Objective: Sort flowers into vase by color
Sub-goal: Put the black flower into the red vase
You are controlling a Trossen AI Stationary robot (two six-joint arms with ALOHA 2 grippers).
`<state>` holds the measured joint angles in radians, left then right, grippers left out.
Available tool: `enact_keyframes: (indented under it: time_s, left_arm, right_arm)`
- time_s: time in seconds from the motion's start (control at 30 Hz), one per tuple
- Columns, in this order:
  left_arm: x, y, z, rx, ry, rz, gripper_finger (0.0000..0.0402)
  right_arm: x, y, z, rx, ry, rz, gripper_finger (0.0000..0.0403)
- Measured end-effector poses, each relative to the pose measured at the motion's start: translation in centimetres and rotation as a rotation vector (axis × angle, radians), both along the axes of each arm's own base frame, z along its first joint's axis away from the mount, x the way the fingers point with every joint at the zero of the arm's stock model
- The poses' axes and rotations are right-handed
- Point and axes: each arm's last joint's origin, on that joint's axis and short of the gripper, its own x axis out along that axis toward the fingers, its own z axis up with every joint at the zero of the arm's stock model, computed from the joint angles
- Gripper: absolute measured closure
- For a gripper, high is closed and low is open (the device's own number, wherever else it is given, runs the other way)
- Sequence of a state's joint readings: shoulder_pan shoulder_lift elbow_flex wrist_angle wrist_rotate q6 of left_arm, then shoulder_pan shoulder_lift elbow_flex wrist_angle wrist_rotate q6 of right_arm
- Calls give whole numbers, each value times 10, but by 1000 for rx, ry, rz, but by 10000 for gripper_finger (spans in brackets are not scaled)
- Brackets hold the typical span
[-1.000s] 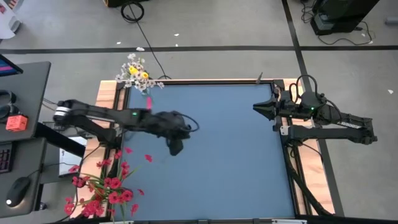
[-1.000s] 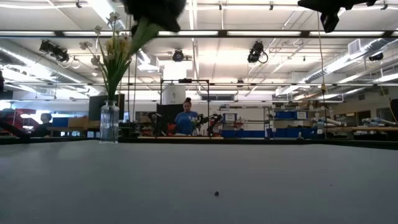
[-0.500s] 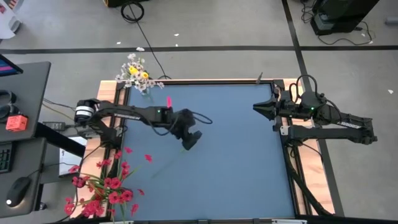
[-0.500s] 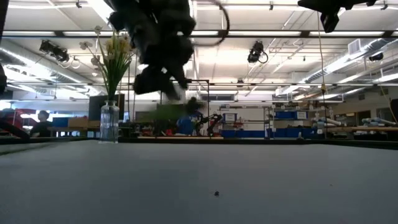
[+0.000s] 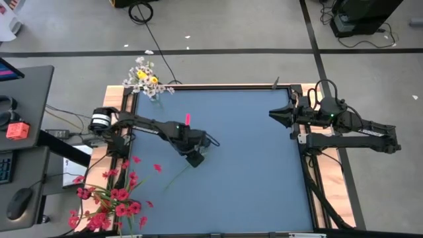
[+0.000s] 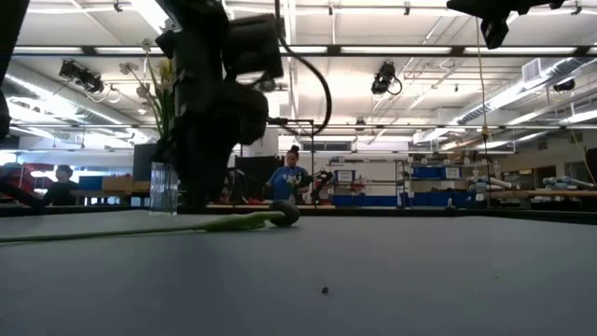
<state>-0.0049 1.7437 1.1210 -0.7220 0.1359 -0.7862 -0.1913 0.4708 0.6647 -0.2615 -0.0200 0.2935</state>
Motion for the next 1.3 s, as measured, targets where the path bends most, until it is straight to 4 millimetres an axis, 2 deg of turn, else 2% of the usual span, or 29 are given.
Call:
enact_keyframes:
  time_s: [0.23, 0.5, 0.67, 0.9, 1.0, 1.17, 1.23, 1.3]
  left_arm:
    - [5, -13, -24, -53, 84, 7, 230]
    - [8, -18, -34, -49, 109, -18, 238]
    - [7, -16, -35, -16, 101, -28, 287]
    - [9, -15, -36, 41, 83, -85, 384]
    - [10, -14, -36, 43, 60, -116, 392]
    - [15, -14, -17, 51, -41, -162, 397]
    - [15, -15, 7, 54, -130, -162, 399]
    - [10, -18, 40, 63, -254, -177, 399]
  right_arm:
    - [0, 0, 0, 0, -1, 0, 330]
    - [0, 0, 0, -1, -2, 0, 330]
    - [0, 0, 0, -1, -3, 0, 330]
    - [0, 0, 0, -1, -3, 0, 330]
    - [0, 0, 0, -1, -3, 0, 330]
    - [0, 0, 0, -1, -3, 0, 330]
    - [0, 0, 0, -1, -3, 0, 330]
    - [0, 0, 0, 0, -3, 0, 330]
